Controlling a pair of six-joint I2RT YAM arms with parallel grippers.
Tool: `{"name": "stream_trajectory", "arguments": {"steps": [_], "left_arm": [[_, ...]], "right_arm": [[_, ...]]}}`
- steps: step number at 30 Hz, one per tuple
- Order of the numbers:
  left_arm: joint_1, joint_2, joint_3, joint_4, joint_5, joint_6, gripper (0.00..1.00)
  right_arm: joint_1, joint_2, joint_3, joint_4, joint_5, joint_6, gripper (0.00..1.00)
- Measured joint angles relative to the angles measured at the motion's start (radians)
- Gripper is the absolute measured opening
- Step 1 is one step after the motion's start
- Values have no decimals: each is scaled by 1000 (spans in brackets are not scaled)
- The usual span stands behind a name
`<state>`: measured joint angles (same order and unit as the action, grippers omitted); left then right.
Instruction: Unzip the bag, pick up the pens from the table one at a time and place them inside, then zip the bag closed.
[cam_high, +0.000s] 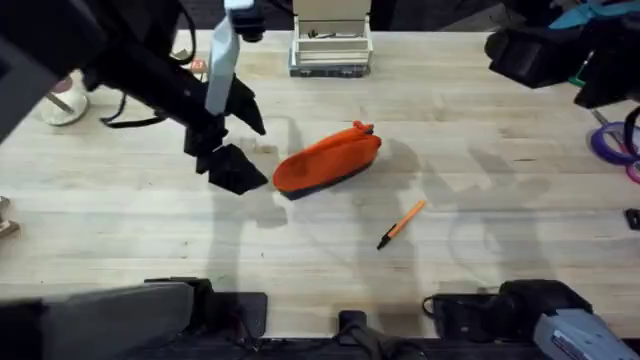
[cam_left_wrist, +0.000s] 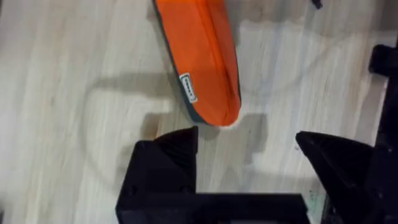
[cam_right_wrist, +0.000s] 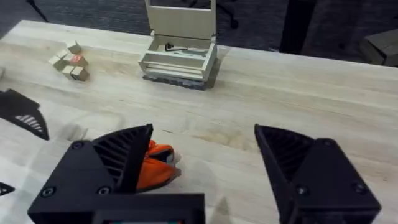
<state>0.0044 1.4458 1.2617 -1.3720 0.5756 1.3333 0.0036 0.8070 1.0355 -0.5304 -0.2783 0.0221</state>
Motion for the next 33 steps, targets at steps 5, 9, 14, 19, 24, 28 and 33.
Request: {"name": "stream_trajectory", "arguments": {"steps": [5, 9, 14, 19, 24, 28, 33], "left_arm": [[0, 87, 0, 11, 48, 48, 975], [0, 134, 0, 24, 80, 67, 978], [-6, 206, 0, 40, 115, 75, 995], [-43, 269, 0, 48, 125, 78, 996], [-79, 295, 0, 67, 136, 78, 996], [-82, 312, 0, 81, 138, 79, 949], [-82, 322, 0, 100, 139, 85, 457]], "right_arm": [[0, 0, 0, 0, 0, 0, 997], [0, 0, 0, 0, 0, 0, 998], [0, 0, 0, 0, 0, 0, 998], [0, 0, 0, 0, 0, 0, 998], [0, 0, 0, 0, 0, 0, 997], [0, 0, 0, 0, 0, -1, 998], [0, 0, 0, 6, 0, -1, 998]]}}
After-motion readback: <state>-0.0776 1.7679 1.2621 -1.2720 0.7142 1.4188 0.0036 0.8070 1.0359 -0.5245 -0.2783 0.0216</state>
